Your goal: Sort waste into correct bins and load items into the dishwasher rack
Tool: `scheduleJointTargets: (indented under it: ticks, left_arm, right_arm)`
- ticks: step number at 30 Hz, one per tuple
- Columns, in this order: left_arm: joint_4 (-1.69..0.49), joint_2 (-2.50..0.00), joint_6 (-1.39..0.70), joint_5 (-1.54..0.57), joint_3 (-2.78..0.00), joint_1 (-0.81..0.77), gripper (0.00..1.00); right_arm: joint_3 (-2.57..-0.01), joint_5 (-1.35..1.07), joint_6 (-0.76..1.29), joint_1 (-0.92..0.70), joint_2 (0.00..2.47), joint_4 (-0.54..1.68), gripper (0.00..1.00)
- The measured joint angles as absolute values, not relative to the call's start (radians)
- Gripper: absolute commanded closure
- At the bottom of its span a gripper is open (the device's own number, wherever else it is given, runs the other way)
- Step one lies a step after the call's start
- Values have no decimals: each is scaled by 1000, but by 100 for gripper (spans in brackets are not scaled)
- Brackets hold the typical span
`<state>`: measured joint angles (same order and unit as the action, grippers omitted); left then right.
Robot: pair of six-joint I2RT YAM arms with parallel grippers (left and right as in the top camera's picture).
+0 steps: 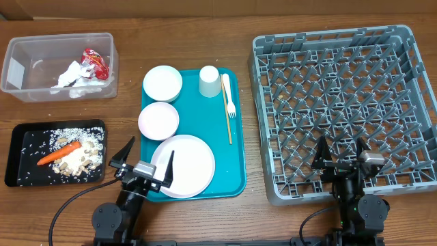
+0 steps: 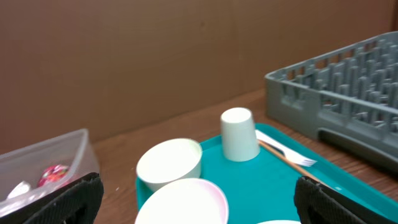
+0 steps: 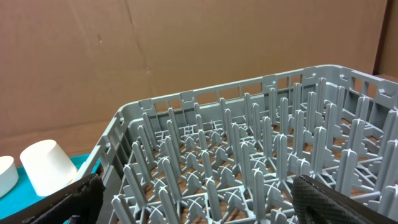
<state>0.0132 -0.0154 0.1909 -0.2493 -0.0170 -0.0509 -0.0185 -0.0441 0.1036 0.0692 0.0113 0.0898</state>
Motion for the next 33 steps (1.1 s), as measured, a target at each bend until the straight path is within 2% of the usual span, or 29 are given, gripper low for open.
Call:
scheduleJointTargets:
  ticks: [9,33]
  left_arm:
    - [-76,-15,191,-73,-12,-49,0]
    - [-77,-15,191,-40,-12,-31,0]
  right_arm:
    - [-19,-44,104,69,11,89,0]
    - [-19,-44,104,69,11,89,0]
